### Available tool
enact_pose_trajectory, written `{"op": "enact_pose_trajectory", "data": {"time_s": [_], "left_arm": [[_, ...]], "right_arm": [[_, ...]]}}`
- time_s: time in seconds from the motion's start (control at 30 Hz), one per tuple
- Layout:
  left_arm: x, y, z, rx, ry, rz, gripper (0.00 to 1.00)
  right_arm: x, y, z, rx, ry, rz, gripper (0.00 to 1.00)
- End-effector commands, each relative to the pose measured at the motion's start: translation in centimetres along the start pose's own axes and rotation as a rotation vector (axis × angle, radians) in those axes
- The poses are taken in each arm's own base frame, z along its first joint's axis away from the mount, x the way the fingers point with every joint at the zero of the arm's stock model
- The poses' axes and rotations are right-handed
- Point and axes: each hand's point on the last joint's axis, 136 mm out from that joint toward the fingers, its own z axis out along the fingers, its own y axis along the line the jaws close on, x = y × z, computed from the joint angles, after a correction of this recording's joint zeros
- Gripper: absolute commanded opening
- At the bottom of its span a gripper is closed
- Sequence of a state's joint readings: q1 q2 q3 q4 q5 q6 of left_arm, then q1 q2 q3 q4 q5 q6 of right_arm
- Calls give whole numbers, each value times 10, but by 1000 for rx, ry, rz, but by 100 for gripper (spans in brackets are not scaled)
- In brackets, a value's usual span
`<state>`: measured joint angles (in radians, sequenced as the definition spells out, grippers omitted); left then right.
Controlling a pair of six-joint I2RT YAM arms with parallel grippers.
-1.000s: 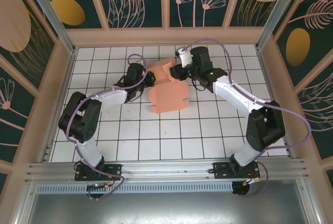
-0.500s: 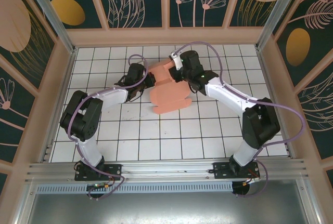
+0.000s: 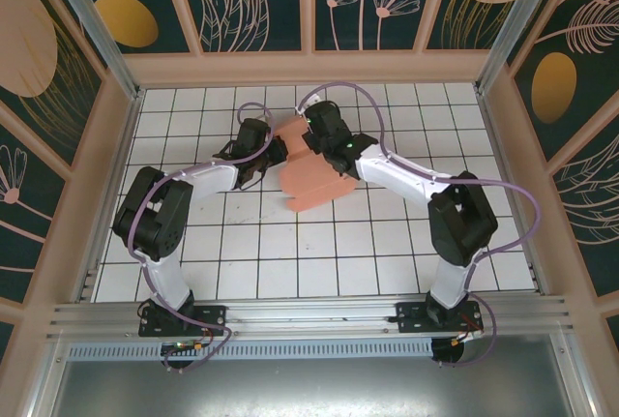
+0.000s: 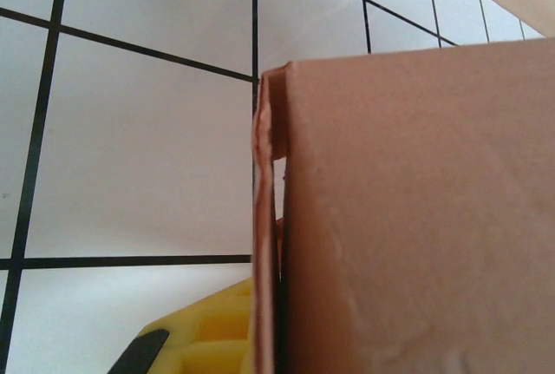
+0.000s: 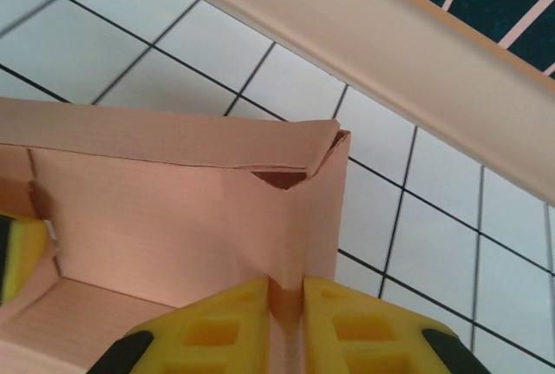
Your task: Fold the paper box
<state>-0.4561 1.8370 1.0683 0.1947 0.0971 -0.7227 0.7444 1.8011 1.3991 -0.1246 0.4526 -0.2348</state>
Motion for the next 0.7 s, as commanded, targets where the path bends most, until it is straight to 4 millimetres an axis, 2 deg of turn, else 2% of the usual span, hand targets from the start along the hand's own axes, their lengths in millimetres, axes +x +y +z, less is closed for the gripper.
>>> {"op": "enact_pose_trajectory", "data": {"time_s": [0.0, 0.33, 0.43, 0.53, 0.67], "left_arm": [[-10, -37, -4, 119, -7, 29, 0], [-10, -38, -4, 123, -4, 27, 0], [-10, -37, -5, 122, -3, 25, 0], [-10, -38, -6, 124, -5, 25, 0], [-12, -39, -7, 127, -9, 25, 0]], "right_arm": [[-3, 8, 4, 44, 5, -64, 15], [-1, 10, 9, 129, 14, -139, 0], [1, 11, 9, 129, 15, -140, 0], [3, 12, 10, 129, 20, -138, 11], [6, 11, 13, 122, 23, -127, 14]]}}
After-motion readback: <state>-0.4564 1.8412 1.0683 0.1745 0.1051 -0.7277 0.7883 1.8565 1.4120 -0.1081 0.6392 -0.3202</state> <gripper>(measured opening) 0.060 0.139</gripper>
